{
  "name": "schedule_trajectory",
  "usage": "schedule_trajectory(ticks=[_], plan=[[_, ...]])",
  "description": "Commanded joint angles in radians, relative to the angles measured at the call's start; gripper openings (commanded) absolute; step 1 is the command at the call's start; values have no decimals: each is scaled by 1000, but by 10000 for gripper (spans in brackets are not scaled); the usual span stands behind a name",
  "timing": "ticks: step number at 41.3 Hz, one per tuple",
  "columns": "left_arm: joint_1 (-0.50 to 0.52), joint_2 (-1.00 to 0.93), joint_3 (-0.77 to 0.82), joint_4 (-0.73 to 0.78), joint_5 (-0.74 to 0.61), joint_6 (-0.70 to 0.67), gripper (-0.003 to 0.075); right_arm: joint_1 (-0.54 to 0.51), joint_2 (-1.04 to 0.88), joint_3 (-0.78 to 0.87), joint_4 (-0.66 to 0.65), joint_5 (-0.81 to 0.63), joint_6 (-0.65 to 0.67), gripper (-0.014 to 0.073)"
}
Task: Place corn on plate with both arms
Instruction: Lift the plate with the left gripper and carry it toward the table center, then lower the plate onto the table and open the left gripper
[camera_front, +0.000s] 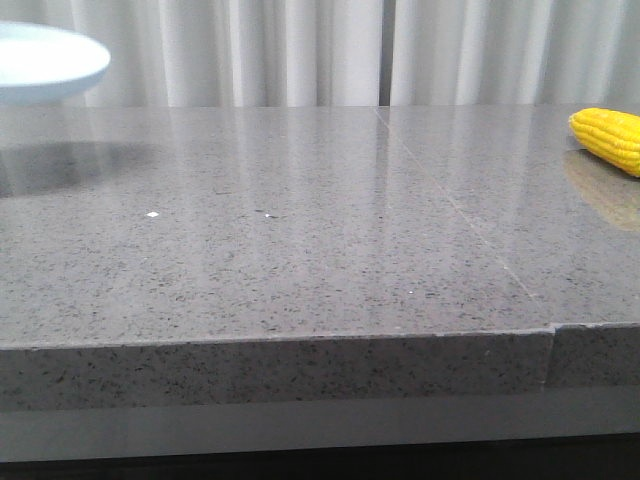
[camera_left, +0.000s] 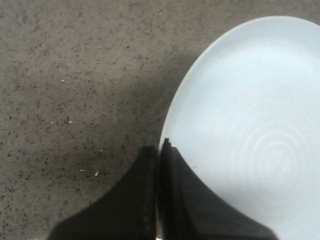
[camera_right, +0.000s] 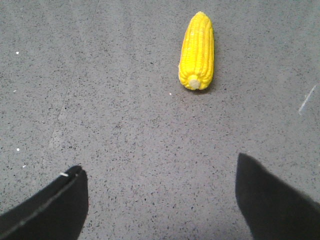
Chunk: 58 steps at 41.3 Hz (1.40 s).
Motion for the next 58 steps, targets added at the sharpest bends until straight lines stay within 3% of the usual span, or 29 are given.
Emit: schedule_trajectory(ticks=[1, 14, 24, 31, 58], plan=[[-45, -102, -30, -51, 5, 0, -20, -5, 10, -31, -12, -65, -8, 626], [-259, -138, -24, -53, 76, 0, -20, -5, 10, -31, -12, -65, -8, 626], [-438, -121, -22, -53, 4, 0, -20, -5, 10, -31, -12, -65, -8, 626], [-509, -64, -22, -53, 4, 0, -20, -5, 10, -31, -12, -65, -8, 626], [-449, 161, -22, -26, -73, 0, -20, -5, 10, -31, -12, -65, -8, 626]])
